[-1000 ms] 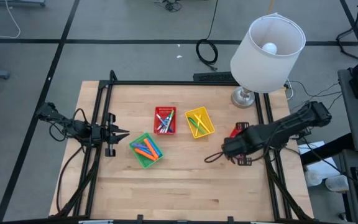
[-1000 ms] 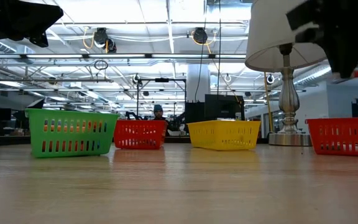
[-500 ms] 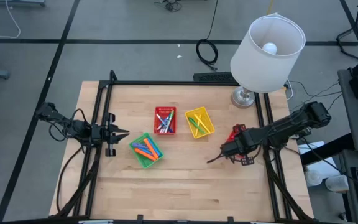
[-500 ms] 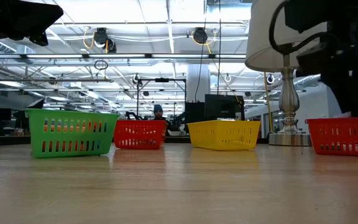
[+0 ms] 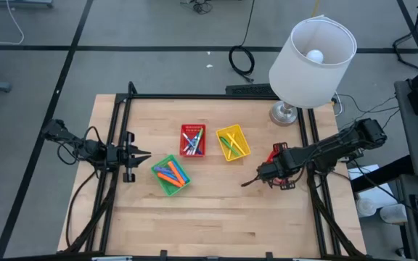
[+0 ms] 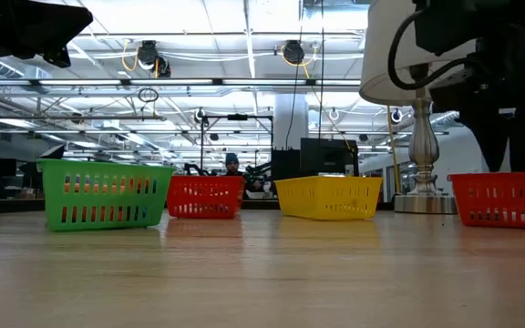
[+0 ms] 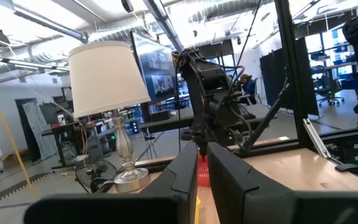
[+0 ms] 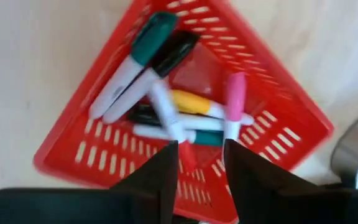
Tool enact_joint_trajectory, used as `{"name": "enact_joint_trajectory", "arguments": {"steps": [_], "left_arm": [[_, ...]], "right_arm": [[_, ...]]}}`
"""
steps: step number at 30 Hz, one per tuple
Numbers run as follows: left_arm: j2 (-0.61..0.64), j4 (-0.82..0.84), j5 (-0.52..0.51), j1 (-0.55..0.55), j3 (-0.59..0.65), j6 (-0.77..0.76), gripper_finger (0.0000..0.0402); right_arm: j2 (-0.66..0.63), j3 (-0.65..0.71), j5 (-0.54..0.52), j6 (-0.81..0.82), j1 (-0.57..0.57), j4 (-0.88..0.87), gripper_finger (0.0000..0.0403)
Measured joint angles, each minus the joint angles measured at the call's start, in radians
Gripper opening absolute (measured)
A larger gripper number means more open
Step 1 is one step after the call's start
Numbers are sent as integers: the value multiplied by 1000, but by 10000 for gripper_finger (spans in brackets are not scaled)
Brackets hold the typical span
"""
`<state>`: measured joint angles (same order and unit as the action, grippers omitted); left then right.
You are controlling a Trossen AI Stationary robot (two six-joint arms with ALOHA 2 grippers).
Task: Pick & Place Markers
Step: Put the red highlighter into the right red bin, then return to Home Position
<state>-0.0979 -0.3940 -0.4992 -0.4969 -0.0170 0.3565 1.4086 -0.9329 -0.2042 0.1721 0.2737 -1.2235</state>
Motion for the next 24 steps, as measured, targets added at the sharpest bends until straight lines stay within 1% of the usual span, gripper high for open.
{"name": "enact_joint_trajectory", "arguments": {"steps": [4,6,8,10,13,15,17,19,21,22,24], "left_arm": [[0,-18,0,0,0,9,47],[0,-31,-7,0,-4,4,47],[0,-17,-45,0,-26,-30,47],[0,40,-89,0,-68,-59,46],[0,241,-129,1,-148,-74,33],[0,353,-183,8,-193,-86,11],[0,431,-240,21,-232,-108,6],[0,485,-254,38,-259,-123,5],[0,514,-243,53,-270,-123,4],[0,522,-222,62,-270,-115,4],[0,526,-138,79,-265,-91,3]], "right_arm": [[-26,0,-76,65,1,36,119],[-83,0,-89,48,15,121,110],[-175,0,-106,8,34,230,96],[-280,0,-152,-27,55,343,79],[-455,26,-215,-85,78,501,50],[-574,70,-230,-110,86,609,29],[-696,131,-227,-138,89,710,9],[-811,205,-180,-165,89,813,4],[-921,285,-138,-169,88,904,6],[-972,329,-133,-169,88,948,6],[-1065,419,-131,-153,88,1036,2]]}}
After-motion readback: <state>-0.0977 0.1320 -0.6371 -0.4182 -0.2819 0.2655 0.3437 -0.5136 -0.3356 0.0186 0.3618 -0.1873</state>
